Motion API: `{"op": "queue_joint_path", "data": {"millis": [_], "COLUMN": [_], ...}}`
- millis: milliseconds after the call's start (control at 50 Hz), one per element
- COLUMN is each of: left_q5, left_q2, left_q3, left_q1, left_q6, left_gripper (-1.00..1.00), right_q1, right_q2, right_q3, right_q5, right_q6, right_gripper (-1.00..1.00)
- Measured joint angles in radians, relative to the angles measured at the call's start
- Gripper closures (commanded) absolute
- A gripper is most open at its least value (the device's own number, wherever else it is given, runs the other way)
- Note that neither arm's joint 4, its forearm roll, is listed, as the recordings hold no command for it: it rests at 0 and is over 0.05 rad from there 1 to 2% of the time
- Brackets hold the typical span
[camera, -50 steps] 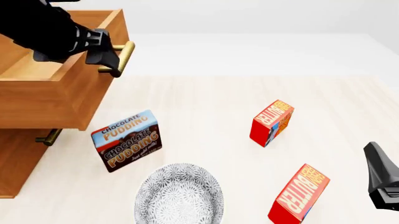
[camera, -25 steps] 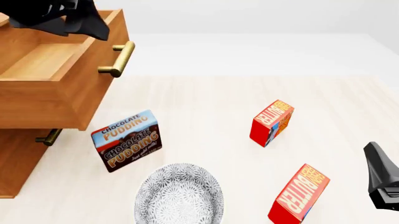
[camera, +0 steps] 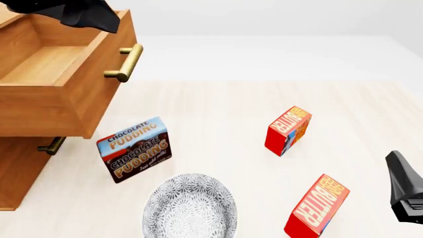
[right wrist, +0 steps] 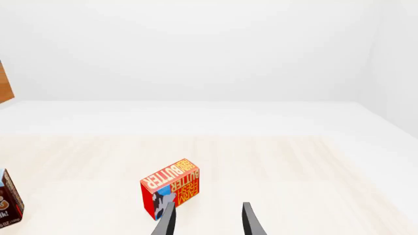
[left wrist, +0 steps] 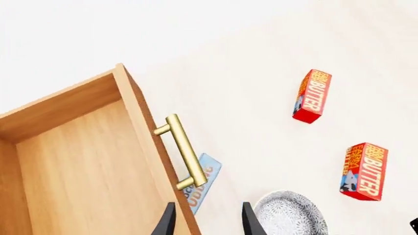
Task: Put the butter at the front in the top drawer of the cabinet and close it.
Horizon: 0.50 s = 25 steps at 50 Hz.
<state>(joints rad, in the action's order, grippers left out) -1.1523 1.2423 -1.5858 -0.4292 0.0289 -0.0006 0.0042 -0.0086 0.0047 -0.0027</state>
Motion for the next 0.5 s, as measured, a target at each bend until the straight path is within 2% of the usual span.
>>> {"op": "queue_joint_path", "data": {"millis": [500], "left_q5": [0.114], "left_q2": [0.054], "left_q3": [-0.020], "left_q1": [-0.116], "left_q6": [0.092], "left_gripper": [-1.00], "right_q1": [0.000], "right_q2": [0.000], "right_q3": [0.000], "right_q5": [0.000], "right_q6": [0.000], "right_gripper": [-1.00]}}
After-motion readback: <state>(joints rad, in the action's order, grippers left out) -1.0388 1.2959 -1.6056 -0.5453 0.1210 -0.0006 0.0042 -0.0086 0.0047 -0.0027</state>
